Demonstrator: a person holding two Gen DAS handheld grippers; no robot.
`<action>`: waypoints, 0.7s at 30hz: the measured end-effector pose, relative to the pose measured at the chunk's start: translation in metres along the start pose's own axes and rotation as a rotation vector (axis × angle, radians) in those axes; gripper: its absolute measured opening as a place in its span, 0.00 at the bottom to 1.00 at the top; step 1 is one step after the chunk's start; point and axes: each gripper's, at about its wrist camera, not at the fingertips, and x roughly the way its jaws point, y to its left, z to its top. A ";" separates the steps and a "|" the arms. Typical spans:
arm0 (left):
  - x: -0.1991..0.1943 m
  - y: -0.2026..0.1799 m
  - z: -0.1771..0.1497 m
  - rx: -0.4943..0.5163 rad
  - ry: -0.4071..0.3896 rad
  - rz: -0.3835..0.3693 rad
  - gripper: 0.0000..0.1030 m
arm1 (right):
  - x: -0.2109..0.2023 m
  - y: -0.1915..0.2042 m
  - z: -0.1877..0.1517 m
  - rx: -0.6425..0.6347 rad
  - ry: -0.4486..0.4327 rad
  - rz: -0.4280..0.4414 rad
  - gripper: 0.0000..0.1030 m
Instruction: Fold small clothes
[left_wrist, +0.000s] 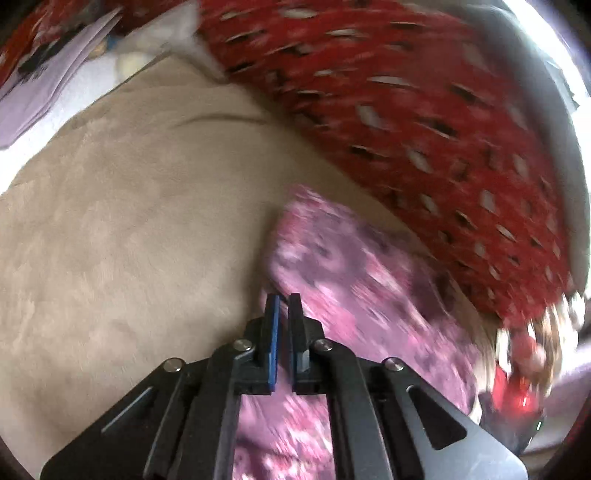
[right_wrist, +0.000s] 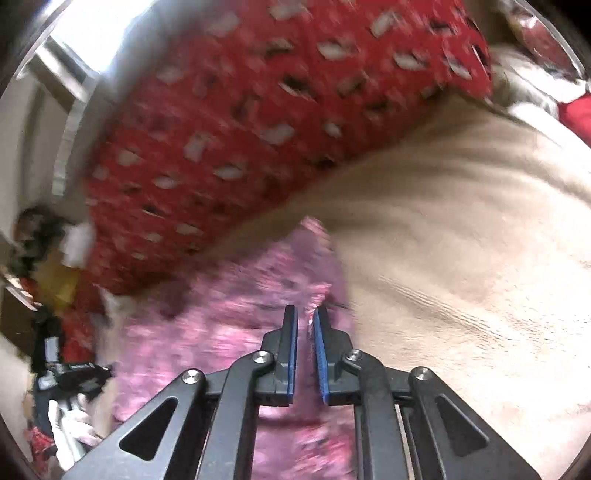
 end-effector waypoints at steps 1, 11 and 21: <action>0.001 -0.006 -0.010 0.028 -0.002 0.016 0.08 | 0.001 0.005 -0.004 -0.011 0.008 0.025 0.12; 0.010 -0.034 -0.061 0.204 0.048 0.197 0.16 | 0.000 0.038 -0.048 -0.217 0.131 -0.029 0.16; -0.012 -0.030 -0.125 0.203 0.241 0.170 0.16 | -0.022 0.020 -0.080 -0.136 0.354 -0.110 0.25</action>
